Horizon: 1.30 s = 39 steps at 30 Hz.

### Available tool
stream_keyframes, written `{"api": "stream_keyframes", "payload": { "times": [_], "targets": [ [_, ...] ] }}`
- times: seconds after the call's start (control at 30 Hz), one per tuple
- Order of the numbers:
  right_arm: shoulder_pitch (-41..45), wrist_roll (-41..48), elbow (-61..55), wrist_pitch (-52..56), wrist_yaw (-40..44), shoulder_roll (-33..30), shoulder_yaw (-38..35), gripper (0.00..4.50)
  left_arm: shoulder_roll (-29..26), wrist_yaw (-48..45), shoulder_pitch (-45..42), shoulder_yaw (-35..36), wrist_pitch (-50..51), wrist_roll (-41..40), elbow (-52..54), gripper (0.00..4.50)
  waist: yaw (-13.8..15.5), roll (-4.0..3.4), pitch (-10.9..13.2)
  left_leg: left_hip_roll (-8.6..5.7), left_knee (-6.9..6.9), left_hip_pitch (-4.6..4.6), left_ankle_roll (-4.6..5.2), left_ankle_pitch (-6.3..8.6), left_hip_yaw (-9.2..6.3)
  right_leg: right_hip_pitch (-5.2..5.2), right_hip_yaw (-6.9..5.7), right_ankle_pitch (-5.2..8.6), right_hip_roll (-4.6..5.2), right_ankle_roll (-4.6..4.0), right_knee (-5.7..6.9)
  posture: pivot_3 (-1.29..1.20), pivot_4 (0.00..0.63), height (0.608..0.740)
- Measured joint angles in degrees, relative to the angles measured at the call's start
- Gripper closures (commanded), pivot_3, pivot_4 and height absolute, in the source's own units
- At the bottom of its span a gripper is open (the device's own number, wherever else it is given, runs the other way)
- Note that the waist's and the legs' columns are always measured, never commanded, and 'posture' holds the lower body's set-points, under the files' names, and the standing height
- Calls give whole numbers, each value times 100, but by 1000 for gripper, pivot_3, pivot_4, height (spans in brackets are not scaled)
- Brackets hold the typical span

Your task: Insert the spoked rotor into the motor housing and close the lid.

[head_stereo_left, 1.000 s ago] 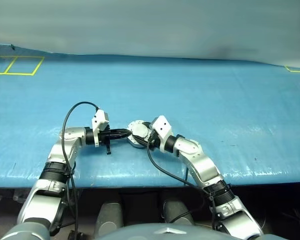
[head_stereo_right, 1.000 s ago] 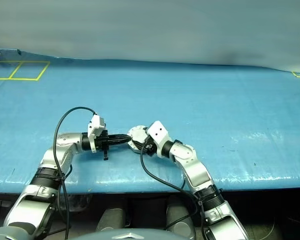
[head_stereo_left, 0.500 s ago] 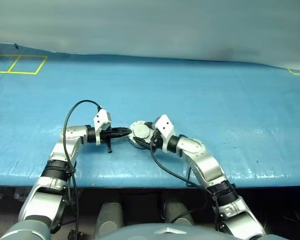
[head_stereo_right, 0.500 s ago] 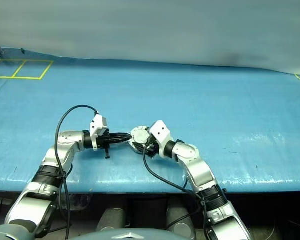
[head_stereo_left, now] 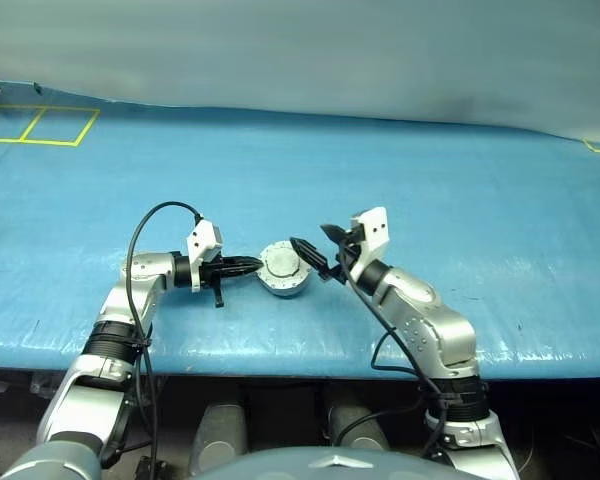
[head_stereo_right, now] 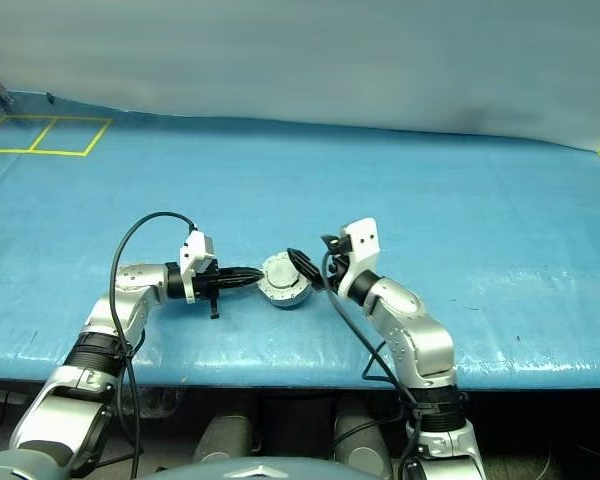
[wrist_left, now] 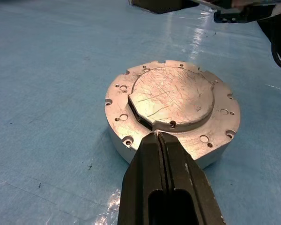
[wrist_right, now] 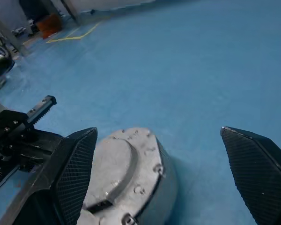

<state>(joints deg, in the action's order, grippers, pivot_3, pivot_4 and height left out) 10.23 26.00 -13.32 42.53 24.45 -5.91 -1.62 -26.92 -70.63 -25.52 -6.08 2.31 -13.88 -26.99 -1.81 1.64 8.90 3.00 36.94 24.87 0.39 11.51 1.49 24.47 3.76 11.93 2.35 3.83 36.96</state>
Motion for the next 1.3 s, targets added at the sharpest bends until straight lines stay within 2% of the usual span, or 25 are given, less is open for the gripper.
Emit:
{"api": "stream_keyframes", "payload": {
  "times": [0.1, 0.27, 0.4, 0.87, 0.97, 1.13, 1.23, 1.3],
  "targets": [
    [-265, 612, 20, 669, -49, 45, -400, 63, 0, -14, 1, 14, -63, -5, -15, 4500, -10, -2, 1, 0, 0, 3, -1, 1, 0, 2, 0, 2, 0, 4, -2, 0, 150, 740],
    [-349, 1615, 57, 1285, -94, 235, -993, 63, 14, -2, 7, 12, -150, -1, -17, 4500, -26, -3, 2, 2, 1, -1, -1, 1, -2, -1, -3, 11, -1, 22, -2, 0, 150, 740],
    [-364, 2085, 235, 1484, -225, 404, -1289, 63, 10, 2, 21, 21, -167, -4, -17, 4500, -28, -3, 2, 2, 0, 1, -1, 1, -3, 0, -3, 10, -1, 22, -3, 0, 150, 740],
    [-196, 2402, 958, 1510, -446, 878, -1155, 63, 6, 22, 60, 43, -252, -1, -18, 4500, -44, -3, 1, 4, 0, -2, -1, 1, -4, -2, -4, 12, -4, 25, -2, 0, 150, 740],
    [-141, 2459, 1071, 1500, -506, 907, -1171, 672, 6, 26, 61, 43, -262, -1, -18, 4500, -46, -3, 1, 4, 0, -2, 0, 1, -4, -2, -4, 12, -4, 25, -2, 0, 150, 740],
    [-143, 2564, 1218, 1501, -566, 931, -1212, 2340, 6, 43, 64, 48, -277, -2, -17, 4500, -46, -4, 2, 4, -1, 1, 0, 1, -4, 0, -4, 11, -4, 24, -2, 0, 150, 740],
    [-148, 2695, 1242, 1490, -570, 937, -1241, 3166, -9, 54, 83, 50, -280, 24, -23, 4500, -47, -6, 2, 4, -1, 1, 0, 1, -4, 0, -4, 12, -3, 26, -3, 0, 150, 740],
    [-144, 2762, 1240, 1449, -572, 939, -1232, 3221, -17, 55, 94, 56, -280, 24, -23, 4500, -44, -9, 1, 4, -1, -4, -1, 1, -5, -4, -4, 13, -3, 27, -3, 0, 150, 740]
  ]
}}
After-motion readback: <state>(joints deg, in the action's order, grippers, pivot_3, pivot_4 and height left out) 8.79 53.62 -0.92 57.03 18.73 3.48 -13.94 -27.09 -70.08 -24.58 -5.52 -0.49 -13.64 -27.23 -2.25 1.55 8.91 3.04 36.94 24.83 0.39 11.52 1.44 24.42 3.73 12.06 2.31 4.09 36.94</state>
